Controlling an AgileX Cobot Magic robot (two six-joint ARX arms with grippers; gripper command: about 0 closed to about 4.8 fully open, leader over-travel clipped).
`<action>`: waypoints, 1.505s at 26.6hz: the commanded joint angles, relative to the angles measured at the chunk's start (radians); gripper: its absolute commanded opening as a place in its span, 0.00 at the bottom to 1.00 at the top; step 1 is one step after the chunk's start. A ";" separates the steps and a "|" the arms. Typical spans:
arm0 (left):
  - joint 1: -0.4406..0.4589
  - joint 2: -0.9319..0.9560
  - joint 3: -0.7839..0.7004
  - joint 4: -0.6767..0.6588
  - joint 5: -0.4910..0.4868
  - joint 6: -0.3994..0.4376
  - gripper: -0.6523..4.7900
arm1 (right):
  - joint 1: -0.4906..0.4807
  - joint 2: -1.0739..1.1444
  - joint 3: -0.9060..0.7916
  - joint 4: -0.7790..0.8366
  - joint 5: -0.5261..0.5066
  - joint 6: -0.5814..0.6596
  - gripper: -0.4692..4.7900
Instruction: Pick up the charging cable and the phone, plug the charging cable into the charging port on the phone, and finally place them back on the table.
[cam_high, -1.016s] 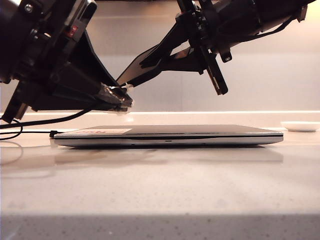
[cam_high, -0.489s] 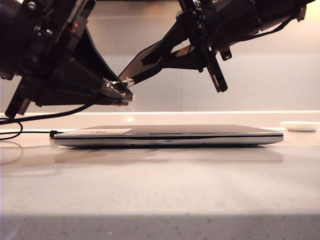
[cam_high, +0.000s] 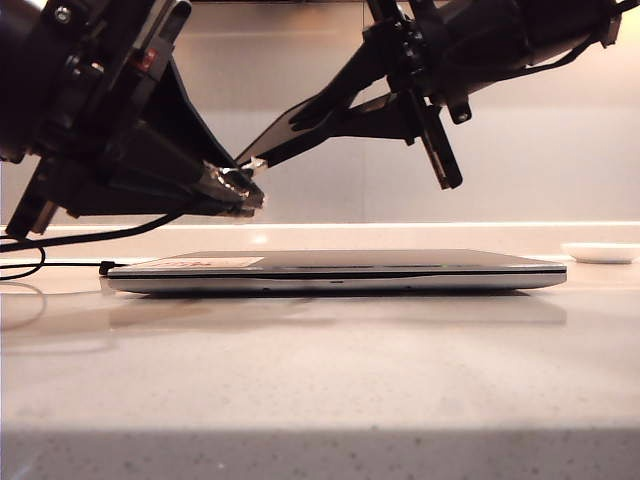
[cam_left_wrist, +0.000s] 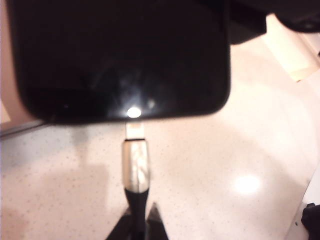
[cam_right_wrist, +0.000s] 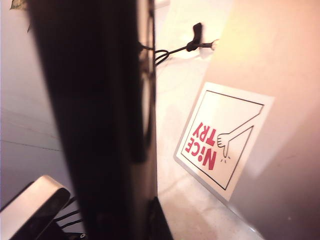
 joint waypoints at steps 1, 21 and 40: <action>0.001 -0.003 0.006 0.014 -0.003 0.001 0.11 | -0.010 -0.010 0.006 0.036 -0.032 0.008 0.08; 0.001 -0.003 0.006 0.028 -0.003 0.001 0.11 | 0.004 -0.009 0.005 0.033 -0.019 0.052 0.08; 0.001 -0.003 0.006 0.028 -0.003 0.001 0.11 | 0.016 -0.007 0.005 0.053 -0.002 0.044 0.08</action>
